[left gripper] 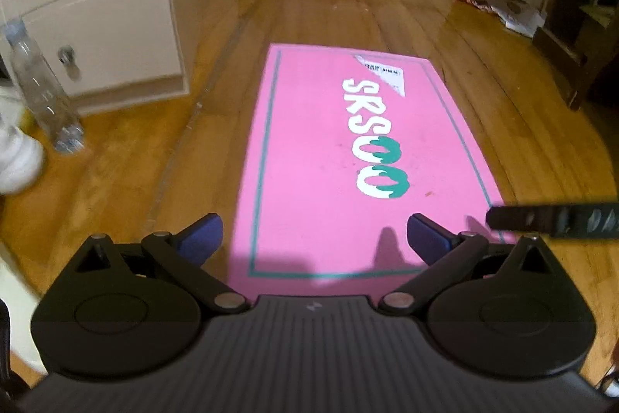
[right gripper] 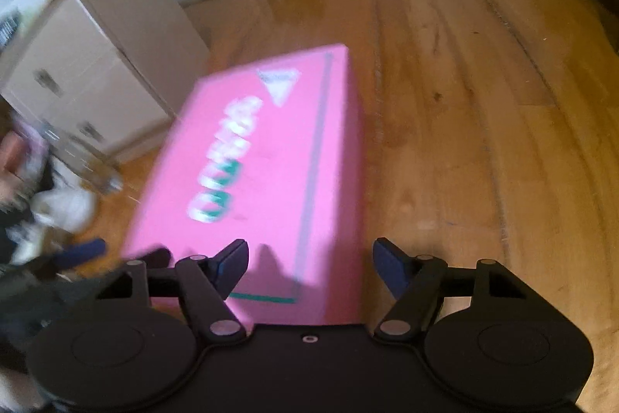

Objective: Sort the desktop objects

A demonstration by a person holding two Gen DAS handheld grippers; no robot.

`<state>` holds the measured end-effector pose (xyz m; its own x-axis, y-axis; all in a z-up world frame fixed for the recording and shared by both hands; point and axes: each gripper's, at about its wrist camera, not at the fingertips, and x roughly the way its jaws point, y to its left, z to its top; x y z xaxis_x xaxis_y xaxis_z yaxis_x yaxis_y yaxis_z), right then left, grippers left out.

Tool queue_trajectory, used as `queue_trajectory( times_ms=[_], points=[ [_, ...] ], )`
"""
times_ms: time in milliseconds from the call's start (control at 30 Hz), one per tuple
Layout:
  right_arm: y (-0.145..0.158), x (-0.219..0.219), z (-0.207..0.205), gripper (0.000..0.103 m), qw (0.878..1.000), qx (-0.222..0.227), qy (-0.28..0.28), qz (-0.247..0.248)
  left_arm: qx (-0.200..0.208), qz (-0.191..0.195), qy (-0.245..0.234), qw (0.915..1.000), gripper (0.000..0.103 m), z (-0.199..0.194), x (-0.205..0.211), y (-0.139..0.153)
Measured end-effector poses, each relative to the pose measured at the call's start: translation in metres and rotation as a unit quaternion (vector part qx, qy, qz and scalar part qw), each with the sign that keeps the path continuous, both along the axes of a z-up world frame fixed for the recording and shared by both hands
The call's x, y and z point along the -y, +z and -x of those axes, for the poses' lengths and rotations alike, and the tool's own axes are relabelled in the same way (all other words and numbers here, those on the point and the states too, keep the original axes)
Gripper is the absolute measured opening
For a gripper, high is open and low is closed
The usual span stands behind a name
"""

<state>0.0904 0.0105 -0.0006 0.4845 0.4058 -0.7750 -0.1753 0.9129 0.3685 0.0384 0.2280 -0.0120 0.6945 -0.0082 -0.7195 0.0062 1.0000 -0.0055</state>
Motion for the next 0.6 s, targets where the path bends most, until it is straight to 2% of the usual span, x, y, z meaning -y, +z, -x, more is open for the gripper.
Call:
queue_trajectory(
  times_ms=[100,167,233,333,400,500,567,600],
  points=[
    [0.026,-0.003,0.016,0.078,1.000,0.018,0.023,0.009,0.045,-0.026,-0.032,0.9981,0.103,0.024,0.015,0.029],
    [0.042,-0.004,0.030,0.081,0.998,0.041,0.031,0.037,0.057,-0.010,-0.036,0.9977,0.103,0.035,0.022,0.039],
    [0.055,-0.002,0.039,0.082,0.997,0.051,0.035,0.053,0.045,0.008,-0.050,0.9977,0.103,0.040,0.029,0.042],
    [0.067,0.013,0.044,0.083,0.997,0.062,0.035,0.014,0.049,-0.036,-0.067,0.9959,0.103,0.048,0.051,0.046],
    [0.069,0.019,0.043,0.083,0.997,0.062,0.033,0.015,0.056,-0.063,-0.068,0.9941,0.103,0.052,0.065,0.048],
    [0.070,0.019,0.044,0.083,0.997,0.060,0.031,0.030,0.060,-0.028,-0.059,0.9961,0.103,0.057,0.069,0.050],
    [0.069,0.020,0.045,0.083,0.997,0.059,0.028,0.033,0.049,-0.001,-0.054,0.9973,0.103,0.056,0.069,0.047],
    [0.069,0.022,0.045,0.083,0.998,0.058,0.023,0.030,0.044,-0.001,-0.059,0.9973,0.103,0.055,0.071,0.045]
  ],
)
